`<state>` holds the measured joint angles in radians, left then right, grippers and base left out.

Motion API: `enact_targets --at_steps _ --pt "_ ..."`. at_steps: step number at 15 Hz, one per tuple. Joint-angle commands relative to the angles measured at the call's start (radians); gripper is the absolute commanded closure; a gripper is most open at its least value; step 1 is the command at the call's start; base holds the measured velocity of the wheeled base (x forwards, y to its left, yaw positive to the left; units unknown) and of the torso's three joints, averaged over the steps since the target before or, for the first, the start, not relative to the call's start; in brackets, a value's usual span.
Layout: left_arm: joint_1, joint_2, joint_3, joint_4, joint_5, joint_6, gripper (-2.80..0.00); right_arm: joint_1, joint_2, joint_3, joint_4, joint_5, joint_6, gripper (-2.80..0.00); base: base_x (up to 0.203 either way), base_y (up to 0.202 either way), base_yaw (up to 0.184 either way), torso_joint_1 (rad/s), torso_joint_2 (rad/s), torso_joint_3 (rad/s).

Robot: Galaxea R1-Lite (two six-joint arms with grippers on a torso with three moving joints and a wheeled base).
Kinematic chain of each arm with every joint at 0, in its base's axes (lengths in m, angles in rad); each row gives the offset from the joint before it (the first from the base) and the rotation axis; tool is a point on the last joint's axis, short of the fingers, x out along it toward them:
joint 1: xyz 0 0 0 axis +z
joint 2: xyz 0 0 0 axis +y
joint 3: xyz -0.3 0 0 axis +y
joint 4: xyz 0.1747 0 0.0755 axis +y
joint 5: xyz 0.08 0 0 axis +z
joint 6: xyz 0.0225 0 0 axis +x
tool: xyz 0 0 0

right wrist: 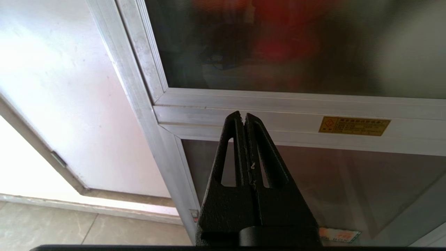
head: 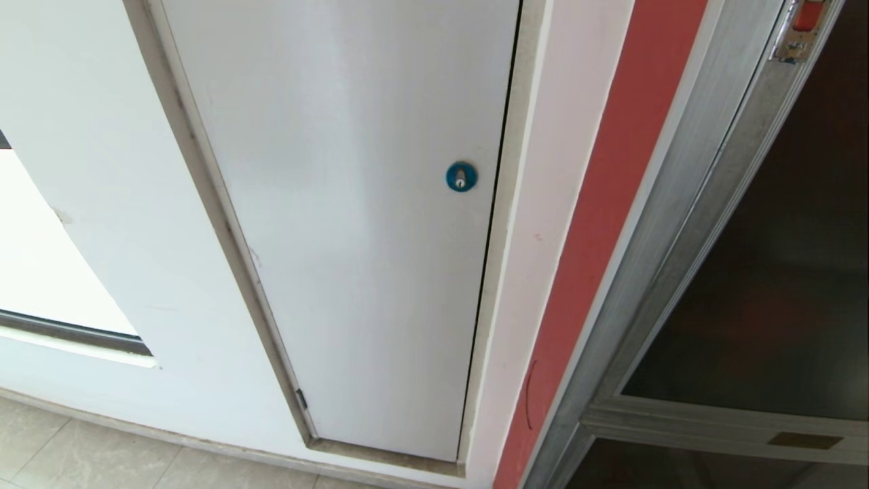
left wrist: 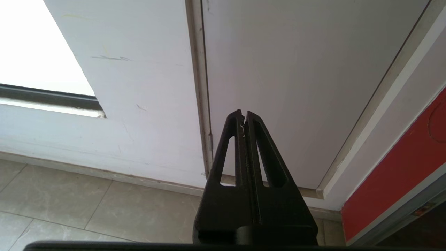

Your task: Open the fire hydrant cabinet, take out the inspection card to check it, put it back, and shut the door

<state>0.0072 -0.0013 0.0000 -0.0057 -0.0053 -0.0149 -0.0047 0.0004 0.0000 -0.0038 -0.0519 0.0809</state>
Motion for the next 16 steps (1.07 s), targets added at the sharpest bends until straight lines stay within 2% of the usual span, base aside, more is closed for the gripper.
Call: enact_targets --at_steps 1,14,16 --pt "0.000 0.001 0.000 0.000 0.001 0.000 0.00 0.000 0.000 0.000 -0.001 0.000 0.000 0.00 0.000 0.000 0.000 0.000 0.00 0.000" --pt "0.000 0.001 0.000 0.000 0.000 0.000 0.00 0.000 0.000 0.000 -0.001 -0.002 0.004 0.00 0.000 0.000 0.000 0.000 0.00 0.000" --pt "0.000 0.001 0.000 0.000 -0.001 0.000 0.00 0.000 0.000 0.000 -0.001 -0.002 0.034 0.00 0.000 0.000 0.000 0.000 0.00 0.000"
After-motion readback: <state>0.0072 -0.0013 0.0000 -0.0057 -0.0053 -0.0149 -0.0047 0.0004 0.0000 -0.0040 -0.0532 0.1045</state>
